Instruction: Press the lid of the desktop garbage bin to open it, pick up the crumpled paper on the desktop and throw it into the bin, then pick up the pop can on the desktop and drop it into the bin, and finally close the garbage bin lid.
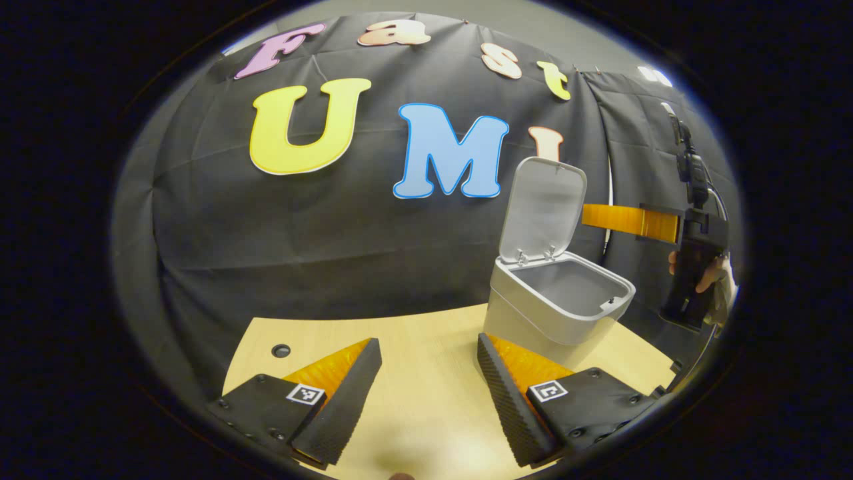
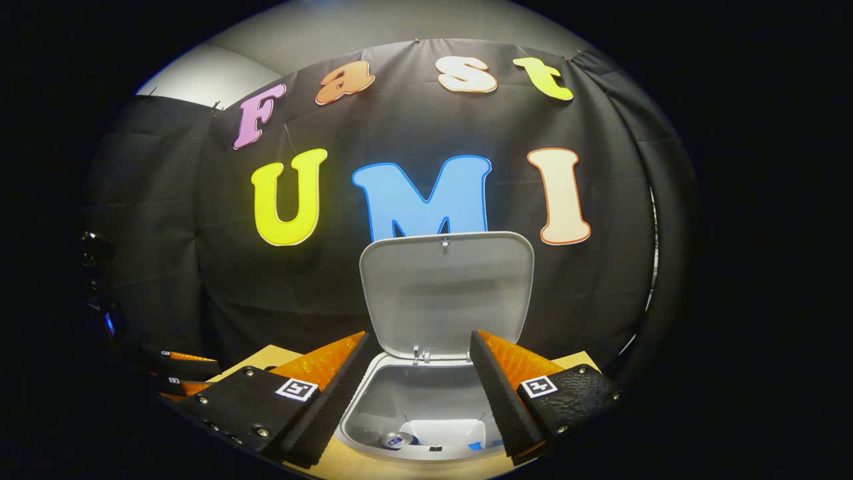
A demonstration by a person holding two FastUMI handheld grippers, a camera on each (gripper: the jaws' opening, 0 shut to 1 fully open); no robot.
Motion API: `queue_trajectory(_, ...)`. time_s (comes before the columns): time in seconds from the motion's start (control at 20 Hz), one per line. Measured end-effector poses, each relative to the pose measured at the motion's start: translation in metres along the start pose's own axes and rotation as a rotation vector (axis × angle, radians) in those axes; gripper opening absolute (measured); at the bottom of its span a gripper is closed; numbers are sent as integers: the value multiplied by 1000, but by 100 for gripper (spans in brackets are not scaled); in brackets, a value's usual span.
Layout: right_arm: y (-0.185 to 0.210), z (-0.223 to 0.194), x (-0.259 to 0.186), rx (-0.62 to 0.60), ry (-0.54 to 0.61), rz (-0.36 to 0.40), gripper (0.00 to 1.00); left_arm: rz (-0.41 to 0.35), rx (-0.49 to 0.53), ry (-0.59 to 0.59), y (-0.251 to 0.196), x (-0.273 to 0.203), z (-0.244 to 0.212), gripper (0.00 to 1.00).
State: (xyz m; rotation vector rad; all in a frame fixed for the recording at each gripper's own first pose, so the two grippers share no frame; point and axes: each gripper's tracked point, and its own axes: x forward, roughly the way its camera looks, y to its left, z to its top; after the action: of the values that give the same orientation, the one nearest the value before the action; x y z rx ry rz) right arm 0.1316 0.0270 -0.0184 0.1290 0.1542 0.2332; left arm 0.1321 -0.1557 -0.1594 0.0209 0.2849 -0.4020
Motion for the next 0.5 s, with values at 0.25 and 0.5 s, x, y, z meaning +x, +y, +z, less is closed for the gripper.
queue_trajectory(0.25,-6,29,3,-20,-60,-14,95,0,3,2,1,1,0,96)
queue_trajectory(0.5,-11,57,7,-25,-117,-20,95,5,-1,10,5,1,-4,96)
